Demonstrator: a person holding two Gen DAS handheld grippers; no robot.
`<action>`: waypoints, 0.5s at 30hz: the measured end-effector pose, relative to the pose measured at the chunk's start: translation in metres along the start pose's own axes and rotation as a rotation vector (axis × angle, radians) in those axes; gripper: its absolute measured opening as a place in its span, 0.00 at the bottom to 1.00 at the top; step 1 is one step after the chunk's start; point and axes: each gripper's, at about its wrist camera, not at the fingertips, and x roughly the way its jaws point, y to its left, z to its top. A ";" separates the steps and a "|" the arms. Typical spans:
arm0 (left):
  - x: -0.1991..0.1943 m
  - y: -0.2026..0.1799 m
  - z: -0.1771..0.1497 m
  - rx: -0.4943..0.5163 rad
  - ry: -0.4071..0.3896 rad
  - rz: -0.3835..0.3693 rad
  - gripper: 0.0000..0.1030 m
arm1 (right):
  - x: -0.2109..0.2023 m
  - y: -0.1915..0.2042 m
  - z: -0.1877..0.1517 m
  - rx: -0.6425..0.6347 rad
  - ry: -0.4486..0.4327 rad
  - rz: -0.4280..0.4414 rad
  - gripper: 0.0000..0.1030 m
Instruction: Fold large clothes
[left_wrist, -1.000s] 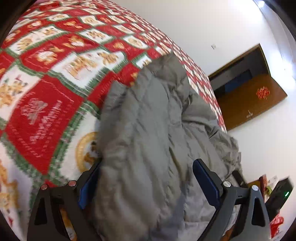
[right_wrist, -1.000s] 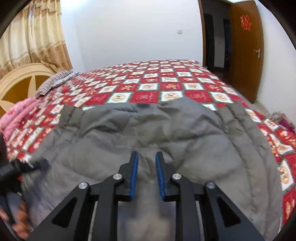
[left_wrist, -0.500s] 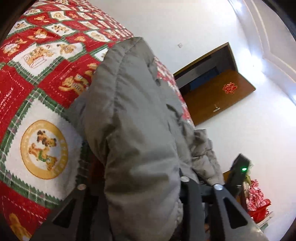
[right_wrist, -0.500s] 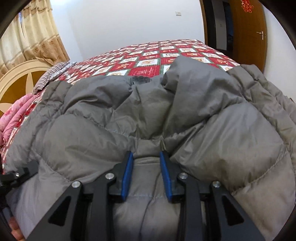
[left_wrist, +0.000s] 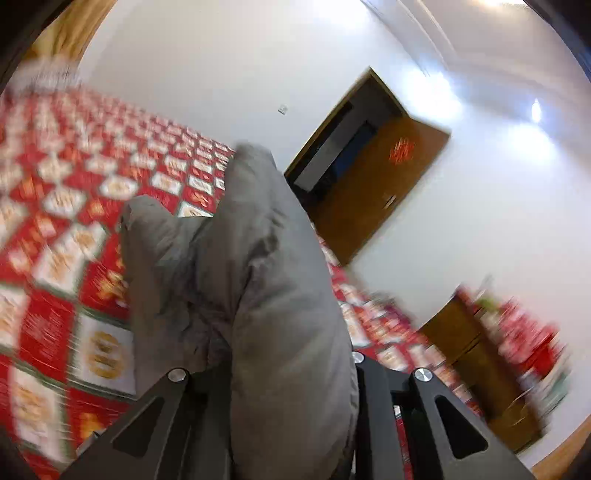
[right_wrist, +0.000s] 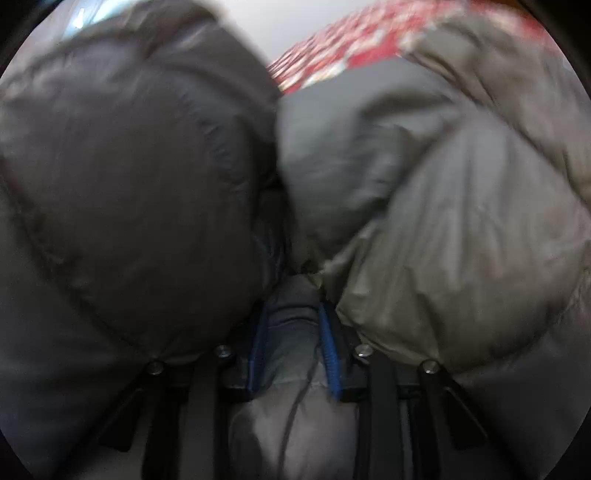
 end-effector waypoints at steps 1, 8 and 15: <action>0.001 -0.005 -0.001 0.039 0.015 0.054 0.15 | 0.008 0.006 -0.005 -0.001 0.038 0.061 0.30; 0.017 -0.066 -0.032 0.285 0.047 0.194 0.15 | -0.046 -0.010 0.012 -0.091 0.085 0.082 0.28; 0.098 -0.103 -0.094 0.511 0.180 0.279 0.15 | -0.206 -0.103 0.042 -0.101 -0.143 -0.057 0.43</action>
